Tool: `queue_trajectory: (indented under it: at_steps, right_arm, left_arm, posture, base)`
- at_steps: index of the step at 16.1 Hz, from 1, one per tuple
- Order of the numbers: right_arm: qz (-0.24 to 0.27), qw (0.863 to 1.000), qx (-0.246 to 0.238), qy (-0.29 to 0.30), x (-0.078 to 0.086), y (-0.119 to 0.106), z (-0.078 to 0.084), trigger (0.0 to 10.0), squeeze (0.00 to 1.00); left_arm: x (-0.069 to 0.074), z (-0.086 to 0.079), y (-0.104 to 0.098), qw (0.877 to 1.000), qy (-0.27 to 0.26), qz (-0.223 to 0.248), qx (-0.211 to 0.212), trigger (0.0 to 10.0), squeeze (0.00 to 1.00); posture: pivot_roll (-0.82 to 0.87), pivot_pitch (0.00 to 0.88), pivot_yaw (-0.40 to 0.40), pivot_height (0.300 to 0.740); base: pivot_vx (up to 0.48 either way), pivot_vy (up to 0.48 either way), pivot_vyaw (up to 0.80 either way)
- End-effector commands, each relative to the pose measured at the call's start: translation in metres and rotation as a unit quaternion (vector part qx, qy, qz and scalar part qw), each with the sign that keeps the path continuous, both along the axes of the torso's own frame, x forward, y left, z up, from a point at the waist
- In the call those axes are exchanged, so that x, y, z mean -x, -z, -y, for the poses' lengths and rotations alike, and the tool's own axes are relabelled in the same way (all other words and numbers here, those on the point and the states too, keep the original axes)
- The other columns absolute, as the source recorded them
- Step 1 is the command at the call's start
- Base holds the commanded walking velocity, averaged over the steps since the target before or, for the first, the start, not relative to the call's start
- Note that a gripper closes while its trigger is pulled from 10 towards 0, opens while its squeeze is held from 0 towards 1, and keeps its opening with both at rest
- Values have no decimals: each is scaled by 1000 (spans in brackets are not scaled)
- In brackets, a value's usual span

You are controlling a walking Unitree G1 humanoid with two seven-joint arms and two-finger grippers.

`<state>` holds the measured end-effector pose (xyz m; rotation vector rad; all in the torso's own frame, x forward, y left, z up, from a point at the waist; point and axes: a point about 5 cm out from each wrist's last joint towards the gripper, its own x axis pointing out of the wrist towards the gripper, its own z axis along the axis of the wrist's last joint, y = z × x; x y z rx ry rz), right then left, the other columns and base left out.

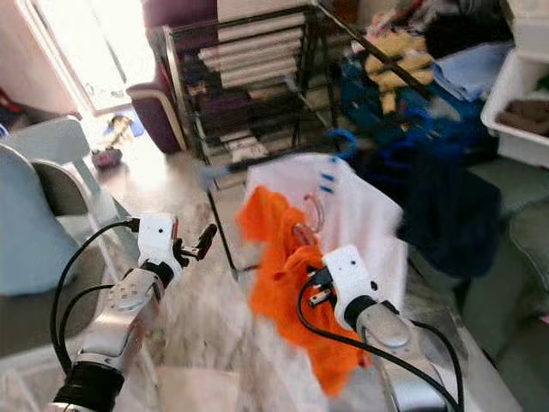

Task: Hang hanger

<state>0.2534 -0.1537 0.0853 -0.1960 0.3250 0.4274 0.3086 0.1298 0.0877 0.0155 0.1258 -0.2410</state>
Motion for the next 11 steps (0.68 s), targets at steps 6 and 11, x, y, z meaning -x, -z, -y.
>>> queue_trajectory:
  at_steps: [6,11]
  right_arm:
    - [39,999,-3,4,-11,-11,-4,10000,0]
    - [45,999,-1,19,-21,-14,1,10000,0]
  left_arm:
    - [-2,-10,-3,1000,-19,8,-8,10000,0]
    - [-3,-8,-7,999,-24,15,-30,10000,0]
  posture:
    - [-250,0,114,740]
    - [-241,0,105,740]
  base:
    - [248,356,0]
    - [0,0,0]
